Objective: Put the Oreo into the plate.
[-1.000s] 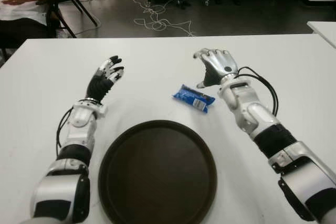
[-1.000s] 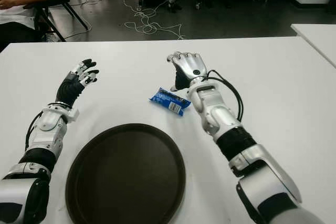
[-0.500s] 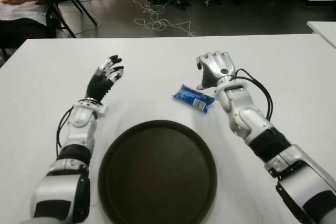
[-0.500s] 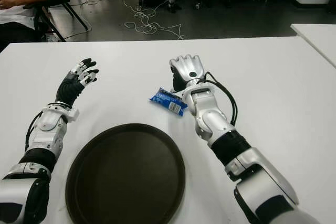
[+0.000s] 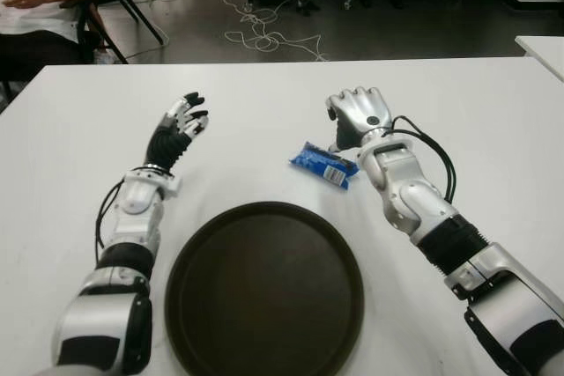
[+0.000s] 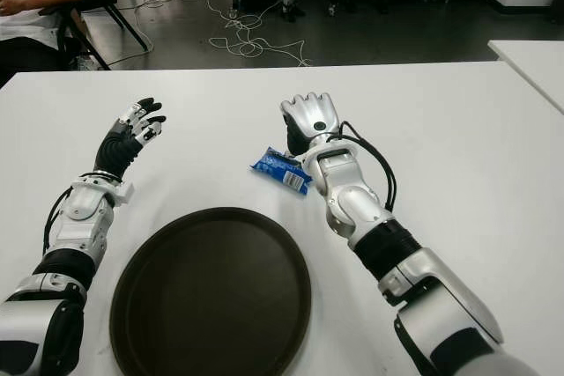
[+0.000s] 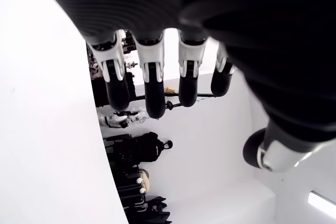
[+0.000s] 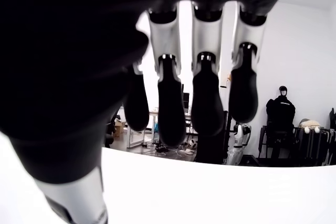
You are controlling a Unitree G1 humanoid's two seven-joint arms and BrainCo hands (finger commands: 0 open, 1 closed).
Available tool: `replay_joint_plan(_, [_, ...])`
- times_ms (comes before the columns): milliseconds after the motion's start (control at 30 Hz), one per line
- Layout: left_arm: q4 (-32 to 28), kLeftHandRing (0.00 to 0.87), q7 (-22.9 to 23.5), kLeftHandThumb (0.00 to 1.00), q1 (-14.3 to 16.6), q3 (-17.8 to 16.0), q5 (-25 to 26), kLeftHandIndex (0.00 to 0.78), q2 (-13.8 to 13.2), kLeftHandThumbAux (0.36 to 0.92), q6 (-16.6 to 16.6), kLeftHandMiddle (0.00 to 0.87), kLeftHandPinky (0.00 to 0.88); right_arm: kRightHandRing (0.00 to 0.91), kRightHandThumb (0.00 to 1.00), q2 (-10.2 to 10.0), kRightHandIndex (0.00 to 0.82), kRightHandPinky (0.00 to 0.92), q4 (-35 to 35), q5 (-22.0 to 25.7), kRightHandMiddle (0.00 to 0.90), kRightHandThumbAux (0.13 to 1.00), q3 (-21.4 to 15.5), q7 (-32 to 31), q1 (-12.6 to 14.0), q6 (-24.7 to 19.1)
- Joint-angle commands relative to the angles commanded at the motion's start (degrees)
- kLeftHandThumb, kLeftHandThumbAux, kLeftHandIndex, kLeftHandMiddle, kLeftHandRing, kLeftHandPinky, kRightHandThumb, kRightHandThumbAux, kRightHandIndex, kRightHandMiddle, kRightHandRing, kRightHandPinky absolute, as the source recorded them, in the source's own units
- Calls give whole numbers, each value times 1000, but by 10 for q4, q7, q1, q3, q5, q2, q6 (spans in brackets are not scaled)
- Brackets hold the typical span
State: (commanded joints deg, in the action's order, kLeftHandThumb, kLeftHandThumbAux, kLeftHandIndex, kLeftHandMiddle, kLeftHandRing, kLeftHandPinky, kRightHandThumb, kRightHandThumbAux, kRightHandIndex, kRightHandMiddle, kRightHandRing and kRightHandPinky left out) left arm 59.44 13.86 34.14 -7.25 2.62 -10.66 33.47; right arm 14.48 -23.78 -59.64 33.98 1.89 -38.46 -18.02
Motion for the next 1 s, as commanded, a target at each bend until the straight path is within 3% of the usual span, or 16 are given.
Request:
replay_joint_plan(233, [4, 138, -6, 163, 2, 1, -4, 101, 0, 543, 3, 140, 167, 680, 0, -3, 525, 714, -4, 5, 649, 862, -2, 6, 2, 6])
replay_joint_plan(367, [4, 141, -7, 167, 2, 2, -5, 103, 0, 540, 3, 138, 180, 641, 0, -7, 477, 676, -13, 7, 583, 860, -2, 3, -1, 7])
replay_joint_plan(500, [0, 142, -10, 156, 1, 5, -8, 105, 0, 537, 4, 141, 173, 380, 0, -10, 301, 393, -23, 13, 332, 841, -4, -6, -5, 10])
replay_joint_plan(633, [0, 145, -10, 164, 1, 4, -6, 108, 0, 544, 2, 143, 186, 213, 0, -11, 166, 222, -25, 20, 176, 817, -8, -15, -4, 15])
replay_joint_plan(1000, [-1, 149, -8, 164, 0, 5, -6, 107, 0, 555, 3, 146, 187, 25, 0, -9, 45, 50, -33, 68, 20, 799, -25, -13, 3, 54])
